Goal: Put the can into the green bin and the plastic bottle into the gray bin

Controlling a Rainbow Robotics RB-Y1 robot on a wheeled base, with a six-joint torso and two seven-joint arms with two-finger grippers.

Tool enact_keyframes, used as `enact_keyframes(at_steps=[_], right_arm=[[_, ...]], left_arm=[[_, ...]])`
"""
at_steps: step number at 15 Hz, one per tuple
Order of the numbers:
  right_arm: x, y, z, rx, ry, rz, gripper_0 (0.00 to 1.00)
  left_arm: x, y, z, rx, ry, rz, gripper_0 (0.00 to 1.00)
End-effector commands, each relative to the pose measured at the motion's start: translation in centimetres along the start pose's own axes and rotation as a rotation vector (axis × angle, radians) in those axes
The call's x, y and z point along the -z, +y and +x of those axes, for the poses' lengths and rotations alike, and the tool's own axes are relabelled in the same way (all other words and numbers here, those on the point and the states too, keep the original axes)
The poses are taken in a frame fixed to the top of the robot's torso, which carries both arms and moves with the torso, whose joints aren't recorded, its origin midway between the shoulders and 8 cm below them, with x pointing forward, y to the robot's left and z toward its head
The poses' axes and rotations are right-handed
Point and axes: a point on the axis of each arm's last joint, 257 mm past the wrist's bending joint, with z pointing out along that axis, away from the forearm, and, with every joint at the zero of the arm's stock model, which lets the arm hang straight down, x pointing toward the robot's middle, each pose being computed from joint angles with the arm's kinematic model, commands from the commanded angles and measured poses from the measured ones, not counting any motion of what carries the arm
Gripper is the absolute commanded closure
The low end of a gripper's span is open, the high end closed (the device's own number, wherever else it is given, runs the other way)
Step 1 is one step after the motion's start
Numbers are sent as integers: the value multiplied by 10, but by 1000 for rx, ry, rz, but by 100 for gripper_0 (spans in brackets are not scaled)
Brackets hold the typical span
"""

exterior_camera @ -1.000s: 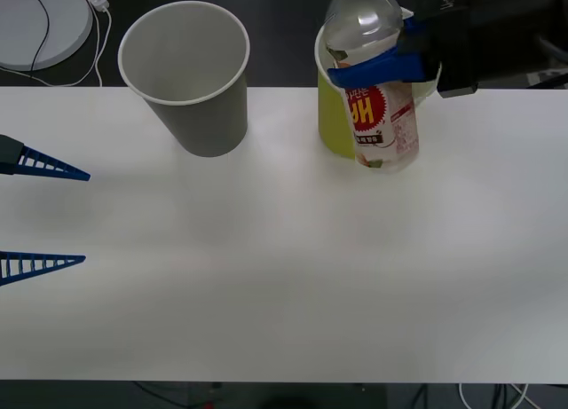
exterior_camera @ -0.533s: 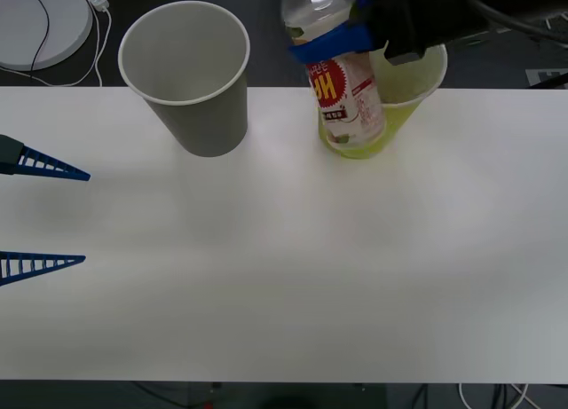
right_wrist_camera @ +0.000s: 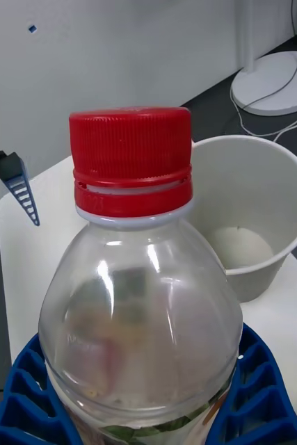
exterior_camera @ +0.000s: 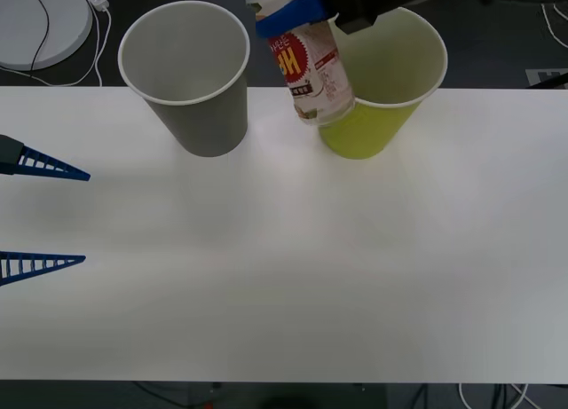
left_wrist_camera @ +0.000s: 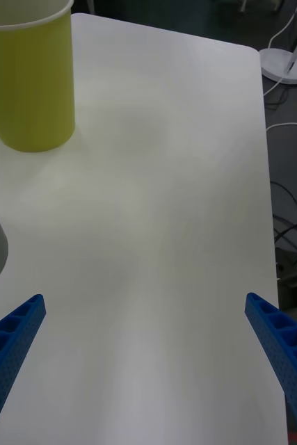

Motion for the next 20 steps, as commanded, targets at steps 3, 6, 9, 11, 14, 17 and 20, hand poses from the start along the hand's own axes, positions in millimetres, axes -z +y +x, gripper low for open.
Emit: enact_keyframes(at_steps=[3,6,9,11,14,17,20], right_arm=[[-15,-4,-20,12,30,-1,100],[-29,-10,-29,15,48,13,100],[-43,-17,-36,12,63,27,100],[-54,-23,-41,2,76,41,100],[-69,-32,-47,-10,91,62,100],[-81,-41,-56,-22,100,88,100],[-91,-50,-64,-31,114,118,100]], left_arm=[[0,0,0,0,0,0,0],[0,0,0,0,0,0,0],[0,0,0,0,0,0,0],[0,0,0,0,0,0,0],[0,0,0,0,0,0,0],[0,0,0,0,0,0,0],[0,0,0,0,0,0,0]])
